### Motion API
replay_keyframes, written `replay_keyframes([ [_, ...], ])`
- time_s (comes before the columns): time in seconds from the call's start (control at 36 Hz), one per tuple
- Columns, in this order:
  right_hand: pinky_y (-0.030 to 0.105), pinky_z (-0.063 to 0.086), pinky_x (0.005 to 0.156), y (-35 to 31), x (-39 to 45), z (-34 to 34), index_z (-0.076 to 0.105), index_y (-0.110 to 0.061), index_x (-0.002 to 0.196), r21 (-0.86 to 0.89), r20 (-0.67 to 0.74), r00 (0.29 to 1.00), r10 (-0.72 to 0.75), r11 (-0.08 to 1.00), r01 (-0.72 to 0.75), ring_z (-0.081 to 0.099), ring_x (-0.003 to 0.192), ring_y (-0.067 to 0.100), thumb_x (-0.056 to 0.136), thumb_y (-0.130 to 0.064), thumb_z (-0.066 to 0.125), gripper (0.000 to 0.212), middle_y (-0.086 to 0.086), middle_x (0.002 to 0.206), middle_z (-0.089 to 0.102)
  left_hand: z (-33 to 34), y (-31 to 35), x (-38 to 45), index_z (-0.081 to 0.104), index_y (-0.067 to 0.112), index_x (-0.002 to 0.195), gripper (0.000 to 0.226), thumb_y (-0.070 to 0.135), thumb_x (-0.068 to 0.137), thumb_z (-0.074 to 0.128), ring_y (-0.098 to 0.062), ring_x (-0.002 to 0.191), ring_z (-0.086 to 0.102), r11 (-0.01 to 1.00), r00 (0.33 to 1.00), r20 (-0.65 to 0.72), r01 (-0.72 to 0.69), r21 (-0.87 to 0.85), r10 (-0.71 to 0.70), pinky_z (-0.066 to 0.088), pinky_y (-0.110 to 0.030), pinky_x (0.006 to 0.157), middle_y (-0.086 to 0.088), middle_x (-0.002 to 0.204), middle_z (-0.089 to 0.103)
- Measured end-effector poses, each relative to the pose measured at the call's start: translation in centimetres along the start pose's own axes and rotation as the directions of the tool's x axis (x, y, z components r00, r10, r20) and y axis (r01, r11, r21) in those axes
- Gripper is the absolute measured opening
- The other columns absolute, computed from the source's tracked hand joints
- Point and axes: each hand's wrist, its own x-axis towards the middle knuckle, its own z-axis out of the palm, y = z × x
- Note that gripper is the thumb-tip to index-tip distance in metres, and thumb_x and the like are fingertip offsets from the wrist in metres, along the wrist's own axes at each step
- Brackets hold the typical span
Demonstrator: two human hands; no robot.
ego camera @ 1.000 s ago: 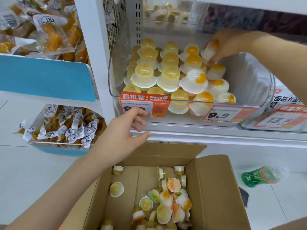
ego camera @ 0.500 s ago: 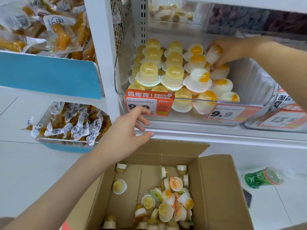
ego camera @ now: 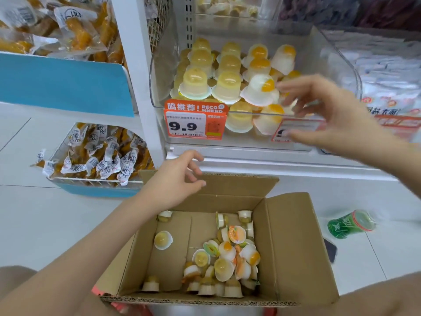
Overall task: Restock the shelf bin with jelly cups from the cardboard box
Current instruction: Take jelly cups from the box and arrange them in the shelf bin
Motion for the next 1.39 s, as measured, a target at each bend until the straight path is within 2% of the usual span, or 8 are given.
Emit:
replay_keyframes([
  [0.14,0.022,0.047,0.088,2.2,-6.2,6.1,0.054,-0.032,0.122,-0.036,0.354,0.927,0.124,0.992,-0.119,0.057,0.101,0.010,0.075,-0.020,0.078,0.053,-0.010,0.110,0.060,4.7,-4.4,-1.2,0.048,0.022,0.118,0.043,0.017,0.082,0.069,-0.009,0.082,0.061,0.987,0.965,0.214,0.133,0.093,-0.150,0.051,-0.024,0.072,0.008,0.095,0.058],
  [0.25,0.007,0.037,0.080,7.0,-9.0,11.8,0.050,-0.030,0.125,-0.212,0.632,0.716,0.297,0.955,-0.209,0.048,0.095,-0.006,0.078,-0.019,0.075,0.054,-0.022,0.112,0.053,10.1,-8.9,-1.8,0.049,0.015,0.115,0.038,0.009,0.081,0.065,-0.015,0.081,0.058,0.951,0.882,0.360,0.255,0.175,-0.303,0.052,-0.034,0.080,0.002,0.090,0.057],
  [0.33,0.015,0.036,0.086,10.4,-10.3,15.8,0.046,-0.021,0.131,-0.346,0.746,0.552,0.373,0.925,-0.156,0.049,0.108,0.008,0.082,-0.013,0.069,0.055,-0.006,0.125,0.051,14.5,-12.2,-1.8,0.048,0.010,0.117,0.039,0.006,0.081,0.061,-0.019,0.086,0.055,0.932,0.810,0.466,0.266,0.246,-0.355,0.051,-0.039,0.082,-0.001,0.091,0.055],
  [0.47,0.038,0.047,0.090,15.8,-11.6,22.4,0.043,-0.020,0.130,-0.457,0.778,0.422,0.465,0.880,-0.127,0.053,0.111,0.024,0.082,-0.008,0.066,0.055,0.006,0.119,0.055,19.9,-14.4,-1.3,0.047,0.010,0.124,0.047,0.013,0.081,0.065,-0.025,0.105,0.055,0.930,0.749,0.564,0.200,0.308,-0.348,0.047,-0.030,0.081,-0.010,0.119,0.056],
  [0.58,0.038,0.046,0.090,17.7,-11.7,26.3,0.036,-0.015,0.141,-0.558,0.761,0.388,0.520,0.830,-0.018,0.052,0.115,0.032,0.091,-0.004,0.050,0.053,0.015,0.128,0.051,23.0,-14.6,-0.1,0.051,0.012,0.123,0.044,0.019,0.082,0.065,-0.026,0.111,0.054,0.941,0.730,0.600,0.197,0.276,-0.329,0.044,-0.028,0.083,-0.010,0.123,0.057],
  [0.75,0.028,0.043,0.074,18.7,-10.4,27.9,0.049,-0.014,0.125,-0.605,0.780,0.141,0.610,0.792,-0.082,0.053,0.104,0.022,0.071,-0.017,0.081,0.063,0.009,0.126,0.048,25.6,-14.2,1.8,0.060,0.012,0.107,0.032,0.023,0.078,0.068,-0.027,0.101,0.059,0.929,0.746,0.555,0.303,0.211,-0.369,0.043,-0.029,0.073,-0.008,0.106,0.064],
  [1.08,0.032,0.050,0.080,19.4,-10.5,27.1,0.061,-0.014,0.114,-0.514,0.813,0.269,0.517,0.853,-0.089,0.055,0.102,0.023,0.070,-0.024,0.082,0.050,0.006,0.114,0.056,28.2,-12.4,2.3,0.058,0.012,0.106,0.038,0.036,0.079,0.072,-0.027,0.101,0.062,0.853,0.794,0.408,0.250,0.458,-0.451,0.042,-0.029,0.065,-0.007,0.109,0.063],
  [1.39,0.038,0.049,0.084,17.8,-10.3,22.9,0.056,-0.019,0.126,-0.363,0.796,0.416,0.441,0.896,-0.254,0.054,0.096,0.020,0.074,-0.022,0.079,0.057,0.005,0.118,0.053,26.3,-13.8,2.0,0.058,0.027,0.119,0.050,0.029,0.073,0.076,-0.028,0.107,0.059,0.912,0.798,0.453,0.289,0.290,-0.397,0.046,-0.032,0.081,-0.004,0.115,0.063],
])
